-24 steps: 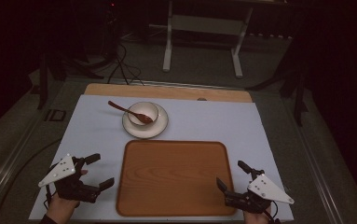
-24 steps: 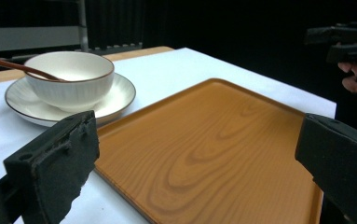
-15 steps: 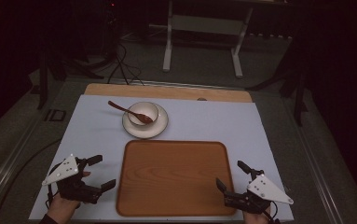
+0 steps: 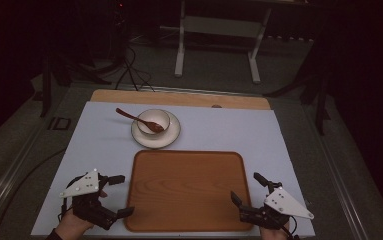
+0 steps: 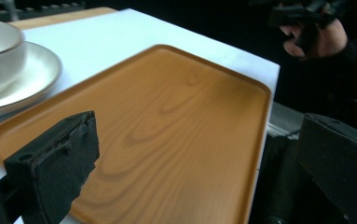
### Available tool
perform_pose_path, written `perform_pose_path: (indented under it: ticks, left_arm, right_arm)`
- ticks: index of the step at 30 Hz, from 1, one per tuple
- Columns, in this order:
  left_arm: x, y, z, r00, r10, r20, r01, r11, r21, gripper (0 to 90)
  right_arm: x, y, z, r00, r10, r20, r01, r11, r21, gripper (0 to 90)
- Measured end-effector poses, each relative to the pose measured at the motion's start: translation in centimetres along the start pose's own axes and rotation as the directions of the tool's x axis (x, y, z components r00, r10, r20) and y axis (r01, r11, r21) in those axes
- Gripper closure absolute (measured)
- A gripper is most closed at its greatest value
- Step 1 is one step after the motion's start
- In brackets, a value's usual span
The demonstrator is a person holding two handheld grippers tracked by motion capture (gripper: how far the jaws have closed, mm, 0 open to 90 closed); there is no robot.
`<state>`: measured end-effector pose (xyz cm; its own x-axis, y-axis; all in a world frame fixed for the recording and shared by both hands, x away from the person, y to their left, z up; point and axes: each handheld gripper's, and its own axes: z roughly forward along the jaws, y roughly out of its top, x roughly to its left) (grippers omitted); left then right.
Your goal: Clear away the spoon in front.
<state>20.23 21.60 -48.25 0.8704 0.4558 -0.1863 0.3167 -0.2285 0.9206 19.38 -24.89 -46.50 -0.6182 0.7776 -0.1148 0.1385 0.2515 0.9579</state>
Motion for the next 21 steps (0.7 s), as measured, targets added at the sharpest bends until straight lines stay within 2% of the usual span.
perform_pose_path:
  ticks: [3,7,8,12,18,19,21]
  left_arm:
    - [-0.1,1.0,0.5,0.9997,0.006,0.023,-0.006,0.9998,0.017,0.0]
    - [-0.1,1.8,0.6,0.9993,0.025,0.028,-0.026,0.9993,0.028,0.0]
    - [0.0,2.4,0.7,0.9988,0.045,0.018,-0.045,0.9984,0.033,0.0]
    - [0.5,3.2,0.6,0.9975,0.068,-0.015,-0.068,0.9974,0.022,0.0]
    - [1.8,4.2,0.6,0.9966,0.066,-0.050,-0.066,0.9978,0.002,0.0]
    - [2.3,4.8,0.6,0.9953,0.067,-0.070,-0.068,0.9976,-0.009,0.0]
    - [2.5,5.1,0.6,0.9952,0.065,-0.073,-0.066,0.9976,-0.022,0.0]
  right_arm:
    - [0.1,0.0,0.0,1.0000,0.000,-0.001,0.000,1.000,0.000,11.3]
    - [0.3,0.1,0.0,1.0000,-0.004,-0.007,0.004,1.000,-0.002,11.3]
    - [0.4,0.1,0.0,1.0000,-0.005,-0.008,0.005,1.000,-0.003,11.4]
    - [0.5,0.1,0.0,0.9999,-0.009,-0.012,0.009,1.000,-0.003,11.4]
    - [0.6,0.2,0.0,0.9998,-0.015,-0.014,0.015,1.000,-0.002,11.3]
    - [0.6,0.2,0.0,0.9998,-0.016,-0.014,0.016,1.000,-0.001,11.4]
    - [0.6,0.2,0.0,0.9998,-0.016,-0.013,0.016,1.000,-0.001,11.3]
